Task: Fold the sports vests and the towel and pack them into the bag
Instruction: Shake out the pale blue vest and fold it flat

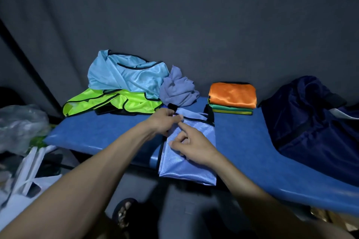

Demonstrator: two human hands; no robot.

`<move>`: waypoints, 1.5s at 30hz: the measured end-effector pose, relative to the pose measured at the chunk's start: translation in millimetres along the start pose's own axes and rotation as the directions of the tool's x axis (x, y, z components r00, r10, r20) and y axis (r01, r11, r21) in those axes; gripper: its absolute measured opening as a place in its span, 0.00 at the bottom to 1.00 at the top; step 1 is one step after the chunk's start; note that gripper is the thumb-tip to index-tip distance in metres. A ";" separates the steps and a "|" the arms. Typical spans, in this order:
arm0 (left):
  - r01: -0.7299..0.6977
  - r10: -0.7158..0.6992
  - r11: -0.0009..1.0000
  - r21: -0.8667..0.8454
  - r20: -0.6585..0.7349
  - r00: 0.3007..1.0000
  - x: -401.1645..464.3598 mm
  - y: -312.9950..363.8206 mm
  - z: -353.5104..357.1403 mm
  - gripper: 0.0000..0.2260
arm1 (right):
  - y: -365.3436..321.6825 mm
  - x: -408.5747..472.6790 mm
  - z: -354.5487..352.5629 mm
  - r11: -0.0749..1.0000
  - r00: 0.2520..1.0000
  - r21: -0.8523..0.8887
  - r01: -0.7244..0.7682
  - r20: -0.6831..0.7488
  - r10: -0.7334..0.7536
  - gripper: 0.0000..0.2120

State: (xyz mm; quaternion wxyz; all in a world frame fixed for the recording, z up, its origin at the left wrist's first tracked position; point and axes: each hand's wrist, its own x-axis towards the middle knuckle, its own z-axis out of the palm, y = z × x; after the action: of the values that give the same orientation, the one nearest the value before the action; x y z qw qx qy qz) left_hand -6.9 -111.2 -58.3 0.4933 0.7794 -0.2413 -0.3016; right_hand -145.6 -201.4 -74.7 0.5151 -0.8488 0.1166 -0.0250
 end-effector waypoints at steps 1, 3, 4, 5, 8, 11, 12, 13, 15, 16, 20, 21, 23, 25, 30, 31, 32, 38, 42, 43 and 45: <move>-0.037 0.039 0.999 0.035 -0.048 0.998 4.6 -0.6 1.2 0.12 | 1.9 -4.7 -3.5 0.998 0.999 -0.035 0.045 -0.024 -0.046 0.34; -0.092 0.113 0.985 0.148 -0.143 0.983 12.3 -0.2 1.1 0.16 | 5.6 -15.6 -11.1 0.960 0.977 -0.205 0.190 -0.054 -0.205 0.24; -0.106 0.145 0.972 0.211 -0.176 0.974 14.6 0.4 0.8 0.18 | 7.7 -22.2 -14.5 0.920 0.959 -0.298 0.255 -0.046 -0.280 0.18; -0.115 0.171 0.956 0.269 -0.195 0.966 16.6 0.3 0.6 0.18 | 10.2 -29.1 -17.4 0.875 0.941 -0.378 0.301 -0.030 -0.337 0.15; -0.144 0.260 0.881 0.452 -0.206 0.943 18.5 0.5 1.2 0.10 | 21.4 -48.3 -21.9 0.720 0.918 -0.602 0.347 0.060 -0.392 0.17; -0.123 0.264 0.823 0.555 -0.180 0.948 18.6 -1.8 -0.1 0.12 | 32.5 -61.6 -22.8 0.568 0.902 -0.732 0.376 0.149 -0.405 0.23; -0.123 0.255 0.810 0.574 -0.155 0.954 17.2 -2.8 -0.9 0.15 | 35.1 -64.6 -23.4 0.531 0.892 -0.752 0.390 0.167 -0.419 0.23; -0.124 0.251 0.797 0.591 -0.137 0.958 15.4 -3.5 -1.6 0.18 | 37.4 -67.3 -24.0 0.500 0.882 -0.767 0.403 0.180 -0.436 0.23; -0.135 0.290 0.757 0.640 -0.144 0.946 9.1 -2.1 -4.5 0.22 | 41.4 -72.1 -24.8 0.460 0.867 -0.785 0.416 0.190 -0.460 0.20; -0.168 0.351 0.716 0.677 -0.142 0.926 3.7 -0.2 -6.4 0.22 | 42.9 -74.3 -25.1 0.447 0.862 -0.791 0.419 0.192 -0.469 0.19; -0.510 0.486 0.632 0.584 0.214 0.847 -30.1 3.0 -8.1 0.08 | 48.4 -80.4 -25.2 0.445 0.848 -0.795 0.413 0.157 -0.507 0.16; -0.540 0.446 0.628 0.561 0.309 0.840 -38.0 -0.4 -7.1 0.07 | 49.2 -81.5 -24.9 0.450 0.843 -0.792 0.413 0.146 -0.517 0.15; -0.549 0.354 0.599 0.583 0.422 0.834 -52.3 -9.7 -6.4 0.13 | 49.8 -84.6 -24.2 0.464 0.840 -0.784 0.413 0.131 -0.527 0.14; -0.539 0.288 0.560 0.629 0.462 0.838 -62.8 -18.6 -8.2 0.19 | 49.5 -88.2 -24.2 0.488 0.848 -0.778 0.396 0.105 -0.520 0.14; -0.524 0.282 0.364 0.770 0.446 0.850 -86.8 -31.3 3.7 0.34 | 52.2 -98.3 -15.5 0.568 0.874 -0.756 0.326 0.013 -0.485 0.18; -0.523 0.308 0.311 0.794 0.436 0.845 -90.1 -34.6 8.1 0.35 | 53.0 -99.4 -13.1 0.579 0.876 -0.753 0.315 -0.004 -0.482 0.19; -0.518 0.337 0.264 0.814 0.425 0.840 -92.3 -38.3 12.2 0.35 | 54.0 -100.2 -11.6 0.580 0.875 -0.754 0.309 -0.015 -0.485 0.19; -0.492 0.490 0.076 0.867 0.397 0.776 -96.3 -53.4 25.5 0.27 | 56.4 -101.8 -16.6 0.496 0.855 -0.792 0.356 0.062 -0.515 0.20; -0.581 0.513 0.145 0.801 0.442 0.736 -100.8 -61.2 12.9 0.25 | 61.9 -107.5 -23.1 0.424 0.844 -0.824 0.375 0.115 -0.524 0.18; -0.591 0.530 0.142 0.794 0.444 0.723 -101.6 -63.4 9.3 0.26 | 63.8 -107.0 -24.5 0.418 0.842 -0.828 0.372 0.112 -0.527 0.19; -0.598 0.567 0.122 0.792 0.439 0.697 -101.5 -67.2 3.8 0.26 | 66.8 -103.4 -24.6 0.411 0.823 -0.832 0.373 0.092 -0.560 0.19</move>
State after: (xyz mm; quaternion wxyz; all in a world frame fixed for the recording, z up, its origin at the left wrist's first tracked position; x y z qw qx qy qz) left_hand -75.5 -18.5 -97.5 0.0652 0.7500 -0.6528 0.0845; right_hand -261.5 -229.1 -113.9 0.0162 -0.9774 -0.0766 -0.1962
